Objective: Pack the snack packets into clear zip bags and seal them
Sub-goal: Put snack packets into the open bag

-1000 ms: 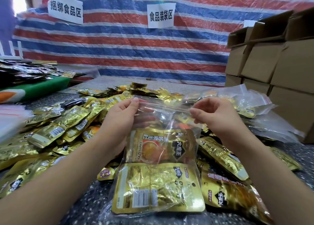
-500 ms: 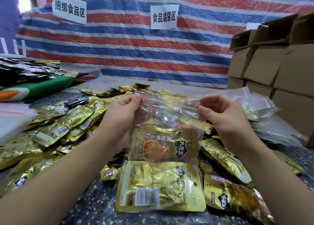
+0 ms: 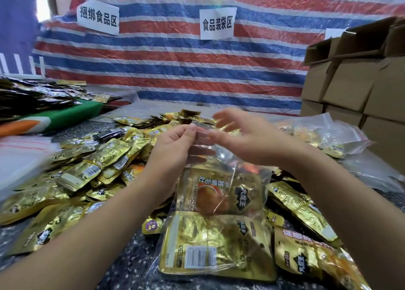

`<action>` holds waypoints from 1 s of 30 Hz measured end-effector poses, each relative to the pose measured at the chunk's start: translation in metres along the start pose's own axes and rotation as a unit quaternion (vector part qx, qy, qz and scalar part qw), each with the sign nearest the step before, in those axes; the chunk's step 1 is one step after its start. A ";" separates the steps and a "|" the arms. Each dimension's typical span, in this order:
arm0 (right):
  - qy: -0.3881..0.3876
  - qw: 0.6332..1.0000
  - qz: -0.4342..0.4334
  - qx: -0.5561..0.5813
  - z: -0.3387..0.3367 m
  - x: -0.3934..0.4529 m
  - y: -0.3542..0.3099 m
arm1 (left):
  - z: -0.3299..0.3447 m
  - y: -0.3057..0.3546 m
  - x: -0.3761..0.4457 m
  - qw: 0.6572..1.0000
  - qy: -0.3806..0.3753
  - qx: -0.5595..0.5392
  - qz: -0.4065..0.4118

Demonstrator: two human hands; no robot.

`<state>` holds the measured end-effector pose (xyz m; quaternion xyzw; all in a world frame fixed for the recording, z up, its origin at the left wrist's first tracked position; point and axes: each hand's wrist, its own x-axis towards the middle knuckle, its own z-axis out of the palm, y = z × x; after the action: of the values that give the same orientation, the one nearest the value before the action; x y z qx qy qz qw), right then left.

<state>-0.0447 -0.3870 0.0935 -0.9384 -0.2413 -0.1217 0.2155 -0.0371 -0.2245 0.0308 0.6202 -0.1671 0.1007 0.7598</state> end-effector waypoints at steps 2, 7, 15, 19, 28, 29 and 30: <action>-0.043 0.998 0.018 -0.034 0.004 0.011 -0.012 | 0.000 -0.001 -0.001 1.000 0.007 0.026 0.012; -0.008 0.999 0.029 -0.015 0.005 0.022 -0.015 | -0.001 -0.004 0.002 0.992 0.060 0.101 0.039; -0.041 0.997 0.056 0.045 -0.002 0.031 -0.007 | -0.005 -0.002 0.002 0.993 0.068 0.088 0.038; -0.049 0.995 0.063 0.061 -0.004 0.034 -0.005 | -0.004 -0.001 0.002 0.992 0.068 0.094 0.043; -0.043 0.995 0.067 0.063 0.004 0.037 -0.010 | -0.006 -0.003 0.002 0.990 0.060 0.112 0.053; -0.039 0.995 0.065 0.062 0.004 0.037 -0.010 | -0.006 -0.004 0.003 0.991 0.061 0.108 0.054; -0.034 0.995 0.064 0.062 0.004 0.037 -0.010 | -0.006 -0.004 0.003 0.991 0.062 0.105 0.055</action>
<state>-0.0173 -0.3624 0.1055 -0.9402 -0.1953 -0.0601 0.2725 -0.0322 -0.2195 0.0268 0.6789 -0.1420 0.1977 0.6928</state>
